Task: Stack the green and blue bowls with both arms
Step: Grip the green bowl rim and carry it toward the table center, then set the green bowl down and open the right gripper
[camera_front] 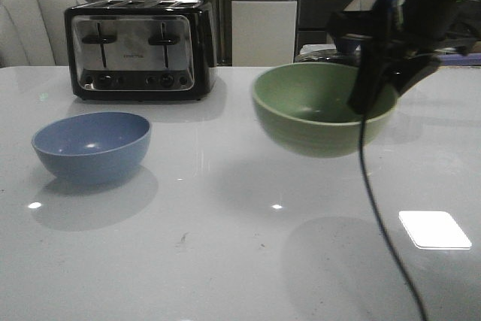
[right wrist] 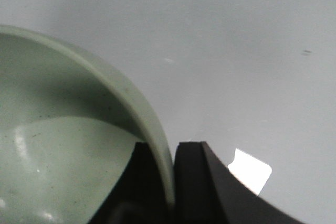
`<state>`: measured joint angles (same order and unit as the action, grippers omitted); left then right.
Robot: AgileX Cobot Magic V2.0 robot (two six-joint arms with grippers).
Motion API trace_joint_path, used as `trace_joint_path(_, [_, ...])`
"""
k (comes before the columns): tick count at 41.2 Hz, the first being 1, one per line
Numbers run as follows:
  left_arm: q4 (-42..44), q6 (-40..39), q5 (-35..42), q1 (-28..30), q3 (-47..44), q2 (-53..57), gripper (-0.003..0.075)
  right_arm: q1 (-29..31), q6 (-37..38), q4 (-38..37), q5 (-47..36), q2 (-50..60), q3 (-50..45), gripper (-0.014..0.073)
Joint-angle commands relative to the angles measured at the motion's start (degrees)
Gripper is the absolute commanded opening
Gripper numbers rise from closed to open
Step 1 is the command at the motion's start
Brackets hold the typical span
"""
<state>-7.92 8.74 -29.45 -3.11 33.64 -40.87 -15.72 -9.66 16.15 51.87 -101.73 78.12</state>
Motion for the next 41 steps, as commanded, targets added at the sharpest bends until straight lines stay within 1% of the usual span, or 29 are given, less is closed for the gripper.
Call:
trace_joint_path(1, [-0.29,-0.13,4.34,-0.40,1.75,-0.17,0.0435,-4.04,-0.47,2.53,-3.19,0.49,1.35,0.0097])
trace_joint_path(8, [-0.29,-0.13,4.34,-0.40,1.75,-0.17,0.0435,-8.03,-0.47,2.68,-5.08,-3.91,1.35,0.0097])
trace_joint_path(16, [-0.29,-0.13,4.38,-0.40,1.75,-0.17,0.0435,-8.61,-0.47,2.61,-6.95,-7.46,1.35,0.0107])
trace_joint_path(18, [-0.29,-0.13,4.38,-0.40,1.75,-0.17,0.0435,-8.61,-0.47,2.62,-7.10,-7.96,1.40,0.0122])
trace_joint_path(21, [-0.29,-0.13,4.38,-0.40,1.75,-0.17,0.0435,-8.61,-0.47,2.62,-7.23,-8.15,1.42,0.0173])
trace_joint_path(27, [-0.29,-0.13,4.38,-0.40,1.75,-0.17,0.0435,-8.61,-0.47,2.62,-7.01,-8.15,1.47,0.0373])
trace_joint_path(29, [-0.29,-0.13,4.38,-0.40,1.75,-0.17,0.0435,-8.61,-0.51,2.58,-6.69,-7.77,1.47,0.0412])
trace_joint_path(36, [-0.29,-0.13,4.38,-0.40,1.75,-0.17,0.0435,-8.77,-1.02,2.58,-6.74,-3.89,1.03,0.0412])
trace_joint_path(41, [-0.29,-0.13,4.38,-0.40,1.75,-0.17,0.0435,-10.13,-3.38,2.58,-9.33,2.11,-1.81,0.0412])
